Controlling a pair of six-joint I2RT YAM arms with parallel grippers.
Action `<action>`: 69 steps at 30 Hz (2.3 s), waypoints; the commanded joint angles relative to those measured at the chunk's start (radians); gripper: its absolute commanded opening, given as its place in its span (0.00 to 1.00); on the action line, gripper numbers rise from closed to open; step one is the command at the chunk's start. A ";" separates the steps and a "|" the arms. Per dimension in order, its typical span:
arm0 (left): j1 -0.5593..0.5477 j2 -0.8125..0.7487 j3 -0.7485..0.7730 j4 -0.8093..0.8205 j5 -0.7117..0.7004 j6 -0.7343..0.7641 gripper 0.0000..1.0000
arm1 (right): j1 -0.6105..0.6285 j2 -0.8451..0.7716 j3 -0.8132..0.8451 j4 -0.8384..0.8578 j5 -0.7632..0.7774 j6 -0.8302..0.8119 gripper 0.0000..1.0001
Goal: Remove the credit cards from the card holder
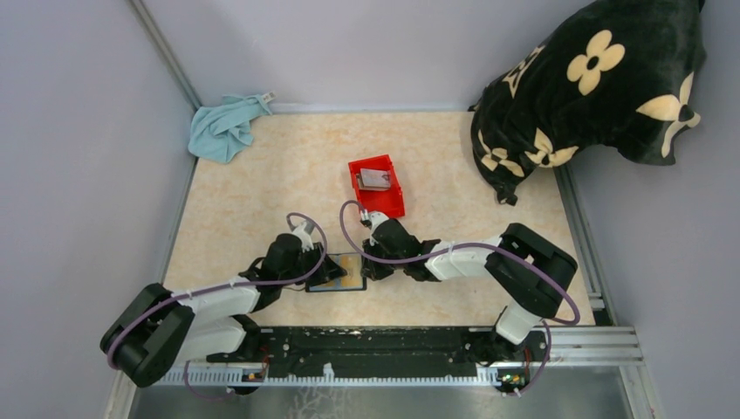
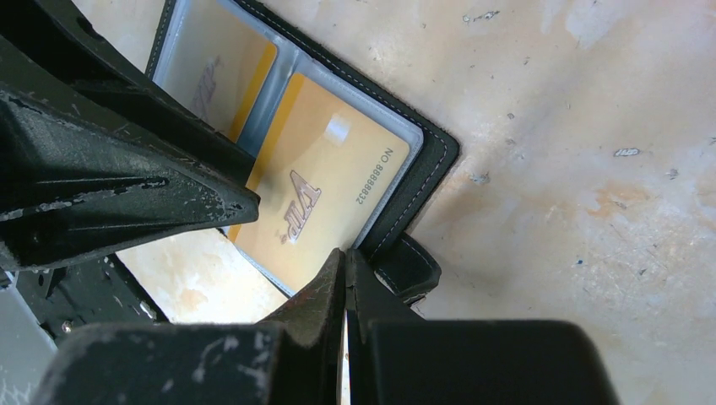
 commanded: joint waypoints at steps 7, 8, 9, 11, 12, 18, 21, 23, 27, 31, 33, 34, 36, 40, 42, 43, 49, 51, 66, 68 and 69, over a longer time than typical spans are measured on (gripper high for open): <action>-0.004 -0.042 -0.009 0.059 0.031 0.004 0.10 | 0.011 0.055 0.006 0.062 -0.017 0.010 0.00; -0.004 -0.041 -0.009 0.060 0.031 0.003 0.09 | 0.011 0.055 0.006 0.064 -0.018 0.011 0.00; -0.004 -0.036 -0.011 0.060 0.032 0.003 0.05 | 0.011 0.056 0.006 0.064 -0.019 0.013 0.00; -0.004 -0.034 -0.013 0.065 0.037 0.000 0.00 | 0.011 0.057 0.003 0.066 -0.017 0.014 0.00; -0.004 -0.035 -0.014 0.063 0.037 0.001 0.00 | 0.011 0.057 0.003 0.065 -0.016 0.014 0.00; -0.004 -0.073 -0.014 0.008 0.008 0.020 0.00 | 0.011 0.056 -0.004 0.067 -0.009 0.020 0.00; -0.003 -0.111 -0.014 -0.033 -0.022 0.041 0.00 | 0.009 0.056 -0.006 0.070 -0.008 0.022 0.00; -0.002 -0.134 -0.016 -0.061 -0.043 0.053 0.00 | 0.008 0.058 -0.006 0.072 -0.008 0.023 0.00; -0.002 -0.162 -0.016 -0.098 -0.068 0.067 0.00 | 0.005 0.062 -0.006 0.078 -0.013 0.023 0.00; -0.001 -0.182 -0.016 -0.127 -0.081 0.080 0.00 | 0.002 0.064 -0.009 0.080 -0.013 0.023 0.00; -0.001 -0.190 -0.016 -0.141 -0.086 0.085 0.00 | 0.000 0.065 -0.011 0.081 -0.013 0.024 0.00; -0.001 -0.195 -0.016 -0.149 -0.091 0.089 0.00 | -0.001 0.065 -0.013 0.081 -0.014 0.024 0.00; -0.001 -0.206 -0.015 -0.166 -0.105 0.092 0.00 | -0.003 0.064 -0.016 0.084 -0.012 0.024 0.00; 0.006 -0.230 -0.006 -0.209 -0.126 0.109 0.00 | -0.005 0.067 -0.019 0.090 -0.015 0.026 0.00; 0.011 -0.242 0.002 -0.230 -0.131 0.117 0.00 | -0.006 0.070 -0.019 0.091 -0.014 0.026 0.00; 0.014 -0.248 0.006 -0.242 -0.132 0.122 0.00 | -0.006 0.070 -0.019 0.092 -0.015 0.027 0.00; 0.033 -0.296 0.017 -0.309 -0.155 0.141 0.00 | -0.008 0.074 -0.019 0.097 -0.017 0.026 0.00; 0.041 -0.311 0.022 -0.333 -0.161 0.150 0.00 | -0.009 0.076 -0.019 0.097 -0.020 0.027 0.00; 0.076 -0.425 0.087 -0.489 -0.198 0.170 0.00 | -0.012 0.063 -0.015 0.086 -0.019 0.021 0.00; 0.075 -0.442 0.109 -0.518 -0.216 0.155 0.00 | -0.013 0.041 -0.019 0.081 -0.019 0.022 0.00; 0.076 -0.455 0.120 -0.534 -0.230 0.147 0.00 | -0.013 0.035 -0.021 0.078 -0.015 0.022 0.00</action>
